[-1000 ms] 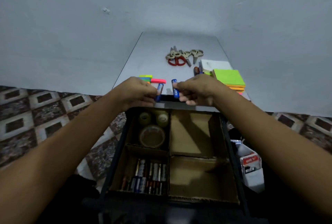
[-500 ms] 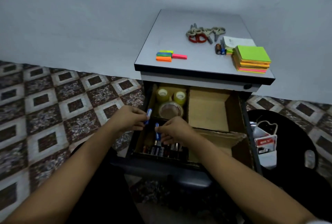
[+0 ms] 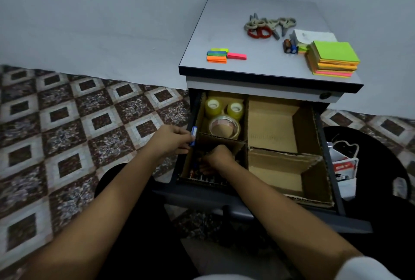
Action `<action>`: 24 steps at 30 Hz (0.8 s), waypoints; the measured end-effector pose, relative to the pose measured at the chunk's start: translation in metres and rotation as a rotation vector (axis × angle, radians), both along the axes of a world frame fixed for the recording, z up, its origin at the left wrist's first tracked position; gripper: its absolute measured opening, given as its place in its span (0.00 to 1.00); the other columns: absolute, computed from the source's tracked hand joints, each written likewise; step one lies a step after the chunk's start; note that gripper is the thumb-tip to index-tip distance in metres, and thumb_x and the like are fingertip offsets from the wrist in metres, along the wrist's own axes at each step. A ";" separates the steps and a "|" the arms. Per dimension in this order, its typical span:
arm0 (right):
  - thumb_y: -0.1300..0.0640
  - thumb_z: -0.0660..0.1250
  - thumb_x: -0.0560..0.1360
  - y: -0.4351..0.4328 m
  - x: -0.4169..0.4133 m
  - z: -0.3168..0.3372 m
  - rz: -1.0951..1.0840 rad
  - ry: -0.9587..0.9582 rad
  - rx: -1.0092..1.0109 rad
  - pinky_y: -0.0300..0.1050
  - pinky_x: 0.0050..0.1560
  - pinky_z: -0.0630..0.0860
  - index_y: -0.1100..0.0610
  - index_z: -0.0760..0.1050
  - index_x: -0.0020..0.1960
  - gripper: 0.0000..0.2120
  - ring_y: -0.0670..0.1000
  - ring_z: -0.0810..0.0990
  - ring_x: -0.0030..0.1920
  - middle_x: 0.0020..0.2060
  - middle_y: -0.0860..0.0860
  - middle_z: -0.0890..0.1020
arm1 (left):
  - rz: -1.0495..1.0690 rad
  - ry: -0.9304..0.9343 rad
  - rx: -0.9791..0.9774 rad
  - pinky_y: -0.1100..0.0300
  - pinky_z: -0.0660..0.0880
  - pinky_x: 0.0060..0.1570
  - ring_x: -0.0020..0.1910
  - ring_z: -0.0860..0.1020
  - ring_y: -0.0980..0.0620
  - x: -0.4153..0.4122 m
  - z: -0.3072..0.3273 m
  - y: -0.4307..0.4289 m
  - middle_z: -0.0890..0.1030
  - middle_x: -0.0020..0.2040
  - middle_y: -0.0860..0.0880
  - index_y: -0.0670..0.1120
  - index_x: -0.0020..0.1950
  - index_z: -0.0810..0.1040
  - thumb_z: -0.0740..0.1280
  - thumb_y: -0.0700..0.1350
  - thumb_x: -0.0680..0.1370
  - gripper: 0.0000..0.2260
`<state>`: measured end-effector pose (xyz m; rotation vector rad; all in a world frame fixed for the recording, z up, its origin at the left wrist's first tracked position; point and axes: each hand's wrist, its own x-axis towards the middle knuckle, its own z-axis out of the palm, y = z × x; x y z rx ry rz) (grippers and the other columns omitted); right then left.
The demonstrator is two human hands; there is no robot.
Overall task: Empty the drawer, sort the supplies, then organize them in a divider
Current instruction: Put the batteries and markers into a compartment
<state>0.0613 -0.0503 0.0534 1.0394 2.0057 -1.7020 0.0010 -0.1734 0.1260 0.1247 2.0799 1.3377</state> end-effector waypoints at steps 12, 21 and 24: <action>0.61 0.62 0.78 0.020 0.020 0.035 -0.151 0.237 -0.300 0.36 0.34 0.77 0.66 0.77 0.51 0.09 0.48 0.78 0.34 0.35 0.54 0.78 | -0.064 0.271 -0.048 0.67 0.76 0.32 0.35 0.77 0.55 0.010 -0.008 0.008 0.79 0.38 0.48 0.41 0.50 0.78 0.70 0.40 0.75 0.06; 0.57 0.65 0.77 0.018 0.027 0.046 -0.148 0.361 -0.337 0.37 0.38 0.75 0.58 0.79 0.43 0.07 0.46 0.77 0.38 0.38 0.52 0.79 | -0.191 0.509 -0.166 0.65 0.70 0.33 0.34 0.75 0.58 0.016 -0.012 0.015 0.79 0.39 0.50 0.43 0.53 0.80 0.70 0.45 0.74 0.09; 0.58 0.65 0.77 0.017 0.026 0.043 -0.154 0.342 -0.331 0.36 0.37 0.75 0.58 0.78 0.43 0.06 0.46 0.78 0.38 0.37 0.52 0.80 | -0.263 0.561 -0.192 0.70 0.69 0.35 0.40 0.76 0.58 0.017 -0.010 0.011 0.81 0.44 0.51 0.45 0.55 0.81 0.68 0.46 0.76 0.10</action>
